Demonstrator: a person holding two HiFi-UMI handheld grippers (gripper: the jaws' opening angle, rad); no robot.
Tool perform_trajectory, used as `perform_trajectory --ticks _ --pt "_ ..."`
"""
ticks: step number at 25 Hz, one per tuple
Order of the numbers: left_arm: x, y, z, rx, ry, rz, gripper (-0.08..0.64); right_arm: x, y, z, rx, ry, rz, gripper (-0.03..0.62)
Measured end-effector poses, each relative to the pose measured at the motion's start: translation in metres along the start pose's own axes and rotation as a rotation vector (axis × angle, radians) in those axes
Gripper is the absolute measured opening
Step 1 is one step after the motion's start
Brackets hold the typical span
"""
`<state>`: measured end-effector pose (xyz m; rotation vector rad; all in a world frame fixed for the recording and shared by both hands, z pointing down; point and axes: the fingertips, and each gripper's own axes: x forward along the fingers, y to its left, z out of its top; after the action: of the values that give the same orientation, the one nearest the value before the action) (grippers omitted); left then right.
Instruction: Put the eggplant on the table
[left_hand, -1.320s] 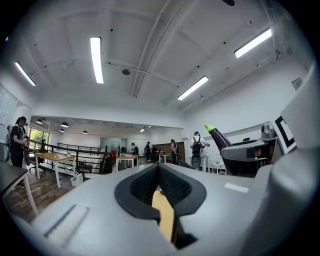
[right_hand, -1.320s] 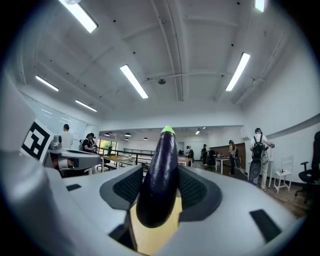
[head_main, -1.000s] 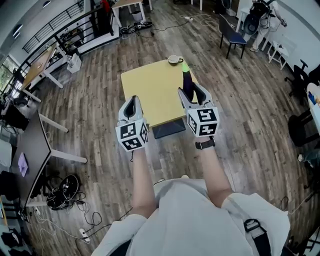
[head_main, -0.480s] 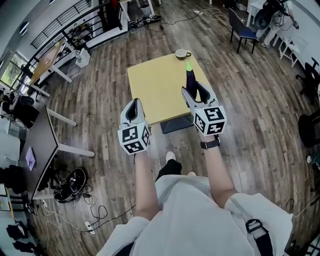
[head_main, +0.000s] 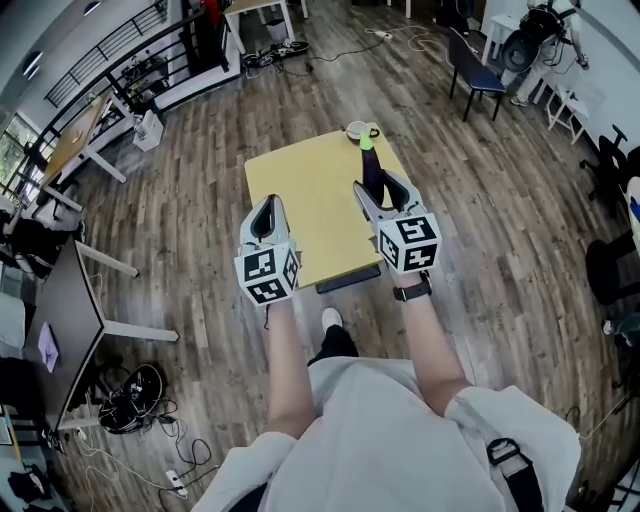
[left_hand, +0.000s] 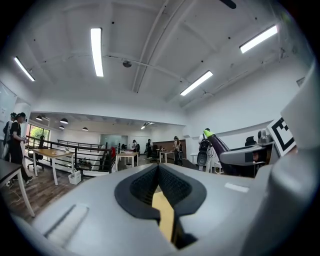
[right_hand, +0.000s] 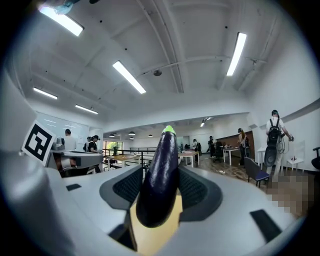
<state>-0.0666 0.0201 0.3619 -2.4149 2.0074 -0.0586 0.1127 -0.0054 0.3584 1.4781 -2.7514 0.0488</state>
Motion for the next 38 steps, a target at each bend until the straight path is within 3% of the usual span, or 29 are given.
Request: perform_trajectory --ticks 11,20,28,38 --pt "0.109 0.076 0.019 -0.030 -0.024 -0.040 0.009 0.131 0.015 0.022 -0.037 0.009 0.042 0.224" --pt "0.171 0.131 0.003 -0.066 -0.008 -0.067 0.009 0.215 0.014 0.013 -0.032 0.036 0.023 0.224" --pt "0.200 0.144 -0.022 -0.105 0.046 -0.117 0.009 0.252 0.023 -0.007 -0.027 0.107 0.018 0.224" --pt "0.228 0.149 -0.053 -0.147 0.123 -0.101 0.009 0.279 0.001 -0.034 0.006 0.182 0.030 0.224"
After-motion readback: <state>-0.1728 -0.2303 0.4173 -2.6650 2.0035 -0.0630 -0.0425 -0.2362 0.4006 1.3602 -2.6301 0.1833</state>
